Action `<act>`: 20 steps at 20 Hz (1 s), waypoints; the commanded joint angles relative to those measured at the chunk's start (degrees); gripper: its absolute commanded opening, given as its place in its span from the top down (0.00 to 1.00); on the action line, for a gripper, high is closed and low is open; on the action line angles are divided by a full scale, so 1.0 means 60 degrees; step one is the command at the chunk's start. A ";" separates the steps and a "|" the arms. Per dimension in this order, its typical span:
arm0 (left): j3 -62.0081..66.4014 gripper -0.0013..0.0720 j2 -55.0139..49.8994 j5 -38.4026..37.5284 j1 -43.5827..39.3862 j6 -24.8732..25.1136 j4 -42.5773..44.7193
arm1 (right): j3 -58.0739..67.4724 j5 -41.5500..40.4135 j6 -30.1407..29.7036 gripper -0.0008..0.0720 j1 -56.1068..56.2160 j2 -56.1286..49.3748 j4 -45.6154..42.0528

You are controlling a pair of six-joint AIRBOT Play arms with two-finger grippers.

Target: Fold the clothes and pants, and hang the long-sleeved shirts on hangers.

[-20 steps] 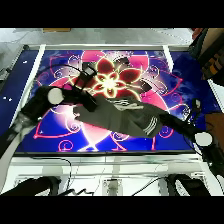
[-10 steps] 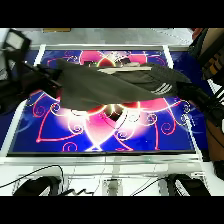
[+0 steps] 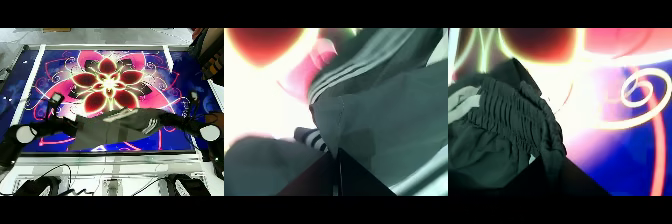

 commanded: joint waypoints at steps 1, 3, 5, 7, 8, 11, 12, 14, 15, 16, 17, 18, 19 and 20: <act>-0.0969 0.94 0.0029 0.0080 0.0015 -0.0076 -0.0601 | -0.0623 -0.0033 0.0004 0.95 0.0000 -0.0007 -0.0044; -0.0969 0.47 0.0029 0.0120 0.0015 -0.0076 -0.0597 | -0.0623 -0.0251 0.0004 0.95 0.0000 -0.0007 -0.0040; -0.0969 0.16 0.0025 0.0270 0.0015 -0.0073 -0.0597 | -0.0627 -0.0277 0.0004 0.95 0.0000 -0.0007 -0.0040; -0.0969 0.17 0.0007 0.1035 0.0011 -0.0073 -0.0601 | -0.0627 -0.0277 0.0000 0.95 0.0000 -0.0007 -0.0040; -0.0969 0.17 0.0007 0.1483 0.0011 -0.0073 -0.0601 | -0.0627 -0.0277 0.0000 0.95 0.0000 -0.0007 -0.0040; -0.0962 0.17 0.0007 0.2058 0.0011 0.0047 -0.1687 | -0.0627 -0.0280 0.0004 0.95 0.0000 -0.0007 -0.0040; -0.0954 0.17 0.0011 0.1934 0.0007 0.0262 -0.2259 | -0.0627 -0.0280 0.0004 0.95 0.0000 -0.0007 -0.0040; -0.0878 0.17 0.0011 0.1308 0.0007 0.0805 -0.3501 | -0.0627 -0.0291 0.0000 0.95 0.0000 -0.0007 -0.0040; -0.0856 0.17 0.0011 0.0991 0.0011 0.1031 -0.3887 | -0.0627 -0.0302 0.0000 0.95 0.0000 -0.0007 -0.0040; -0.0856 0.15 0.0007 0.0758 0.0004 0.1078 -0.3956 | -0.0627 -0.0324 0.0004 0.95 0.0000 -0.0007 -0.0040; -0.0867 0.11 0.0004 0.0627 -0.0018 0.1078 -0.3898 | -0.0627 -0.0361 0.0004 0.95 0.0000 -0.0007 -0.0040; -0.0874 0.09 -0.0033 0.0597 -0.0073 0.1082 -0.3785 | -0.0627 -0.0408 0.0004 0.95 0.0000 -0.0007 -0.0036; -0.0874 0.09 -0.0124 0.0601 -0.0182 0.1086 -0.3628 | -0.0627 -0.0437 0.0004 0.95 0.0000 -0.0007 -0.0025; -0.0874 0.09 -0.0284 0.0601 -0.0353 0.1100 -0.3406 | -0.0627 -0.0437 0.0004 0.95 0.0000 -0.0007 -0.0018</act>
